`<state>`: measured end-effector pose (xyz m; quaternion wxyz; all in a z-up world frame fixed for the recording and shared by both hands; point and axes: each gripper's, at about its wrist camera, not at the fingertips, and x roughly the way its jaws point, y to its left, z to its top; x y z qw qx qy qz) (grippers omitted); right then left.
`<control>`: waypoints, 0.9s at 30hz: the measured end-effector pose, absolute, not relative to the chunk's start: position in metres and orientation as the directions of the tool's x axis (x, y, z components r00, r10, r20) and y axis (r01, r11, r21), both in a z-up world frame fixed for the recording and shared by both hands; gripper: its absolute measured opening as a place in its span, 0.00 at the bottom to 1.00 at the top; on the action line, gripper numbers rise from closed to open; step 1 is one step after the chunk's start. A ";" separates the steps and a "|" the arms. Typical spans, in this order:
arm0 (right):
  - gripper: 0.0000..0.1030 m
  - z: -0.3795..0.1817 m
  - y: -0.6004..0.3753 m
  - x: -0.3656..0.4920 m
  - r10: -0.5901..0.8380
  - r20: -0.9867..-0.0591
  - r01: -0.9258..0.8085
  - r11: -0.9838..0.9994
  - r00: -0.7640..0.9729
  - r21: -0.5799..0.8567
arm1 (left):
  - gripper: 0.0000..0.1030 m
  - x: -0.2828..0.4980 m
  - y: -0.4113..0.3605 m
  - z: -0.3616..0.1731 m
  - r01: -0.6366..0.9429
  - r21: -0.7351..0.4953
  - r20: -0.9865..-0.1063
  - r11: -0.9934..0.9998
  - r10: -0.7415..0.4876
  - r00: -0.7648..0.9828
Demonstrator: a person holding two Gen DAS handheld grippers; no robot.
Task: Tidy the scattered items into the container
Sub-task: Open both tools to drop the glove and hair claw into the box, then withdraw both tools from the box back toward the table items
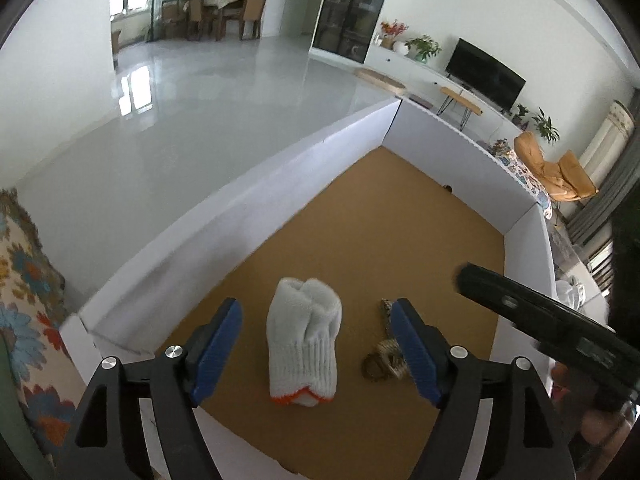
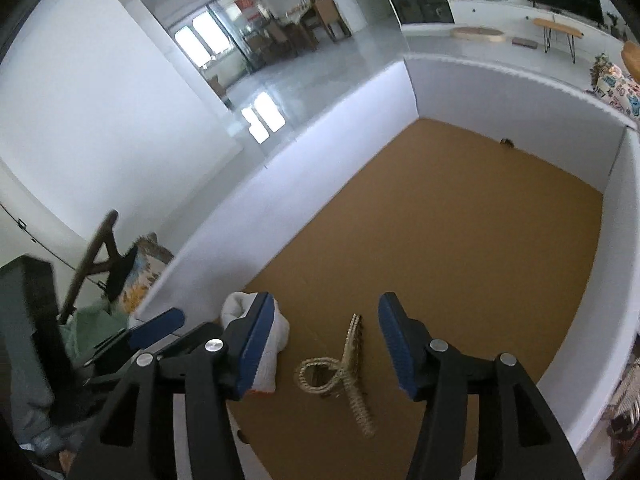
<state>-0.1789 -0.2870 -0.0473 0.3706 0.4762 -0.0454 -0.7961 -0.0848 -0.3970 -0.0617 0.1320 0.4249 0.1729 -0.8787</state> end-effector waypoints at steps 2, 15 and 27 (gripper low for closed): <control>0.55 -0.039 -0.275 -0.167 -0.656 -0.692 0.550 -0.713 -0.302 0.435 | 0.74 -0.085 -0.402 -0.058 0.369 -0.166 -0.780 -0.915 -0.107 -0.616; 0.61 -0.032 -0.265 -0.084 -0.782 -0.556 0.635 -0.587 -0.283 0.502 | 0.74 -0.123 -0.385 -0.060 0.210 0.247 -0.751 -0.946 -0.324 -0.576; 0.61 -0.030 -0.244 -0.071 -0.772 -0.544 0.642 -0.605 -0.329 0.470 | 0.74 -0.119 -0.353 -0.067 0.176 0.332 -0.726 -0.927 -0.370 -0.579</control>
